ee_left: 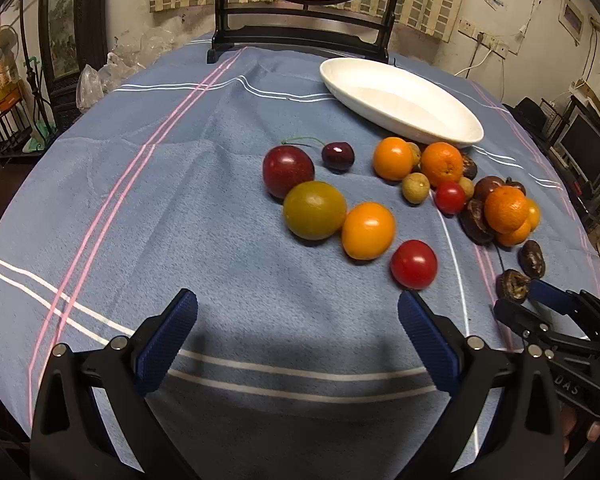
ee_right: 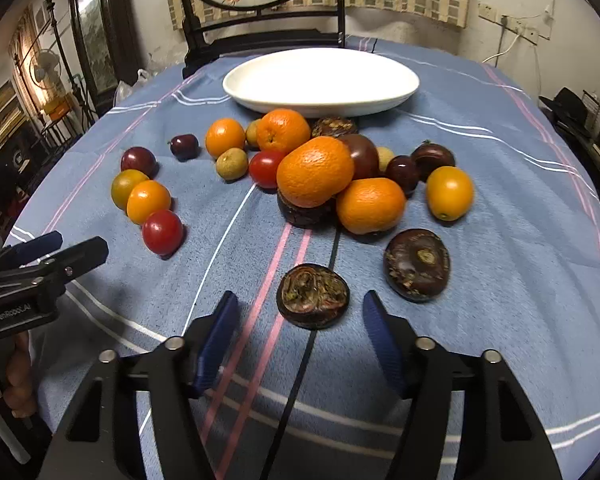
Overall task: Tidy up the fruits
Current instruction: 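Grasp a dark brown wrinkled fruit with the right tool while the left tool grasps a red cherry tomato, then carry both fruits over the white plate and open both tools to release, then grasp another dark brown fruit with the right tool while the left tool grasps an orange cherry tomato, then lower both held fruits onto the white plate and open both tools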
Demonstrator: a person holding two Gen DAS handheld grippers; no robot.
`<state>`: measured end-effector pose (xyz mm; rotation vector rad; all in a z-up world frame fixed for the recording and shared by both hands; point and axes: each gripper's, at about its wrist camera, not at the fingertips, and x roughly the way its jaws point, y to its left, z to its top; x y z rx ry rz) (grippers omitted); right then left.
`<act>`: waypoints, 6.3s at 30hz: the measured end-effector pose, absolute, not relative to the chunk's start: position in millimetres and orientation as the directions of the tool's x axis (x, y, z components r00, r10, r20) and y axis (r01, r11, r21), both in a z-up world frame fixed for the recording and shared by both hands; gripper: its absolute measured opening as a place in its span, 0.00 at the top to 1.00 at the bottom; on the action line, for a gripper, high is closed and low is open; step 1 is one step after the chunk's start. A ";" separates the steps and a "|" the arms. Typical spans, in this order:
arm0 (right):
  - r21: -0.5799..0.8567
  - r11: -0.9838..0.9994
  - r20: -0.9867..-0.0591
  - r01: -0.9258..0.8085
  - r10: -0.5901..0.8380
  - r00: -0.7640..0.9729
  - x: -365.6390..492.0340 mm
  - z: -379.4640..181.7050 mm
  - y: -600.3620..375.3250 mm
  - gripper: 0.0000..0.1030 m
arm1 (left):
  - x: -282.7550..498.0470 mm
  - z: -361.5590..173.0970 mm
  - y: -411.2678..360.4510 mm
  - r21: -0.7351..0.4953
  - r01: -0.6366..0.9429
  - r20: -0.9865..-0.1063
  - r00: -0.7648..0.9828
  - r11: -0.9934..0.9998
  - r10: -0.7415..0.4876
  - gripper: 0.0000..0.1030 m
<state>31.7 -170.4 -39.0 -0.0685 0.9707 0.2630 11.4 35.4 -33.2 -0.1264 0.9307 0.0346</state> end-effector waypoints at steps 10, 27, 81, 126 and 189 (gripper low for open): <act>0.078 0.961 -0.779 -0.264 0.224 0.586 22.1 -28.7 -182.2 0.63 | 17.8 -34.8 6.7 -0.101 0.025 -0.820 0.564 0.995 -0.098 0.04; 0.173 0.944 -0.689 -0.280 0.320 0.651 -9.6 -14.8 -232.5 0.63 | 55.6 -43.6 -46.9 -0.033 0.042 -0.870 0.490 0.999 -0.049 0.70; 0.053 0.962 -0.725 -0.267 0.221 0.653 114.0 8.1 -219.6 0.31 | 123.1 19.6 -10.3 -0.060 0.083 -0.733 0.673 0.995 -0.100 0.09; 0.134 0.960 -0.799 -0.246 0.252 0.546 37.9 -39.6 -216.7 0.58 | 51.2 -47.7 0.4 -0.131 0.100 -0.838 0.521 0.986 -0.164 0.19; 0.305 0.925 -0.752 -0.226 0.380 0.539 204.3 1.6 -168.1 0.40 | 223.1 5.8 -12.5 -0.151 0.041 -0.748 0.649 0.988 -0.141 0.31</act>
